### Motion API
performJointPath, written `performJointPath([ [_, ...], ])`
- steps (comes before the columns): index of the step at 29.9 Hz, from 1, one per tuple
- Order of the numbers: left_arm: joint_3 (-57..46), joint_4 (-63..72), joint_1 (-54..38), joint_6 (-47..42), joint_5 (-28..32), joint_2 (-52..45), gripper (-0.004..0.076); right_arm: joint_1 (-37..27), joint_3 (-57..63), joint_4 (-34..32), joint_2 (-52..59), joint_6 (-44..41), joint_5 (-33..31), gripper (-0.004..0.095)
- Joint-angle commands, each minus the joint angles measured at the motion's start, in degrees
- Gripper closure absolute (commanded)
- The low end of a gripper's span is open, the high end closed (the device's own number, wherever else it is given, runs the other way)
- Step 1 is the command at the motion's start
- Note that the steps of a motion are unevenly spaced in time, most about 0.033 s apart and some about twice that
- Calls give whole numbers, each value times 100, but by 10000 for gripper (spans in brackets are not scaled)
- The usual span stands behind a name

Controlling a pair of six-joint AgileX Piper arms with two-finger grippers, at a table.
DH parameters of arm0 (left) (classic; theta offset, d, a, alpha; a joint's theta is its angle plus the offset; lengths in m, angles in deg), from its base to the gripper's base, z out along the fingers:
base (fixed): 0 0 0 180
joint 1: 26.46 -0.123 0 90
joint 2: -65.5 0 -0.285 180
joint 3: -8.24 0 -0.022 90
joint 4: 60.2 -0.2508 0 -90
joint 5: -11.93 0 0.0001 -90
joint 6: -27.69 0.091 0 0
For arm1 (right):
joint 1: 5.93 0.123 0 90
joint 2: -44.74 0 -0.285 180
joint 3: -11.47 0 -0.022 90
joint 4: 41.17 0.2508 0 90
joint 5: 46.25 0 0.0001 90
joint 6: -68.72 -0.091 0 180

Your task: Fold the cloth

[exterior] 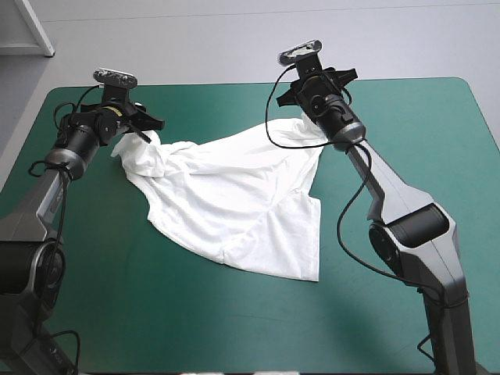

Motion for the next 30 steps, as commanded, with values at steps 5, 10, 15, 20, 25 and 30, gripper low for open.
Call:
performJointPath([
  [5,362,-259,29,-58,411,-454,147,-44,-289,-520,849,0,-230,75],
  [10,908,-378,29,-58,-838,-1109,148,-44,-289,151,1706,409,-839,121],
  [15,1141,-745,29,-105,-2583,-1965,150,-44,-242,1498,2492,1281,-2109,215],
  [20,1141,-785,29,-123,-3950,-2743,157,-44,178,3091,3142,1671,-2096,237],
  [25,1119,-772,29,-123,-5268,-3017,202,-44,1233,4019,3735,1762,-2096,237],
  [30,651,-1116,29,-157,-5188,-3136,232,-34,2848,4391,4360,1935,-2084,237],
])
